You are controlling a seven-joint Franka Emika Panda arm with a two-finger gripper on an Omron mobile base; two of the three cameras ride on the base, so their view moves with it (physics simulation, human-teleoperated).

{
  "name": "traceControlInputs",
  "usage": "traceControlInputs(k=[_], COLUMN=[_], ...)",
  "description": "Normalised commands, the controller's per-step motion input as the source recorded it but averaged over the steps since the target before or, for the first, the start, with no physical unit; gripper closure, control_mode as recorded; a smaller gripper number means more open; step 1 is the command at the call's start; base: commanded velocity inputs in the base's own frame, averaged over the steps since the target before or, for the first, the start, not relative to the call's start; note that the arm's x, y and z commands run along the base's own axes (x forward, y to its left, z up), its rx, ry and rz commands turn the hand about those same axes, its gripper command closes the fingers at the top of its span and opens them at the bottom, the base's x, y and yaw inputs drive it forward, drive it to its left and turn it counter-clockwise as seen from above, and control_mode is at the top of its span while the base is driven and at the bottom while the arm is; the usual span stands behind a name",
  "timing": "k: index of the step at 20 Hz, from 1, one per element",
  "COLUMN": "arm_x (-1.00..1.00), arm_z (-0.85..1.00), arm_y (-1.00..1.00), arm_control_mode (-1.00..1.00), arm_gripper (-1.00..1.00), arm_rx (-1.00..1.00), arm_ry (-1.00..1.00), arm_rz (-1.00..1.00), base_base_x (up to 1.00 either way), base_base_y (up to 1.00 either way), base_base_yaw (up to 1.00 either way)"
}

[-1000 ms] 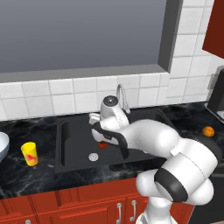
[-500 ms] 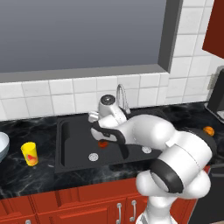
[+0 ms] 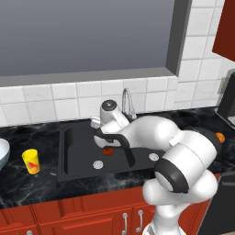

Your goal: Remove the tomato and orange from the sink. Then move the bowl and cup from the counter to the sink for washing.

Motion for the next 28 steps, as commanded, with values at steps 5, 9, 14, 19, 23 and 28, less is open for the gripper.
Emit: traceControlInputs(k=[5,9,14,19,23,28], arm_x=[0.09,0.09,0.07,0.06,0.06,0.07], arm_z=[-0.06,-0.08,-0.09,-0.1,-0.11,-0.11], arm_y=[0.03,0.01,0.0,0.0,0.0,0.0], arm_control_mode=[-1.0,-1.0,-1.0,-1.0,-1.0,-1.0], arm_gripper=[-1.0,-1.0,-1.0,-1.0,-1.0,-1.0], arm_rx=[0.0,0.0,0.0,0.0,0.0,0.0], arm_ry=[0.0,-0.02,0.0,0.0,0.0,0.0], arm_rz=[-0.02,-0.01,-0.01,-0.02,-0.02,-0.02], base_base_x=[0.0,0.0,0.0,0.0,0.0,0.0], base_base_y=[0.0,0.0,0.0,0.0,0.0,0.0], base_base_yaw=[0.0,0.0,0.0,0.0,0.0,0.0])
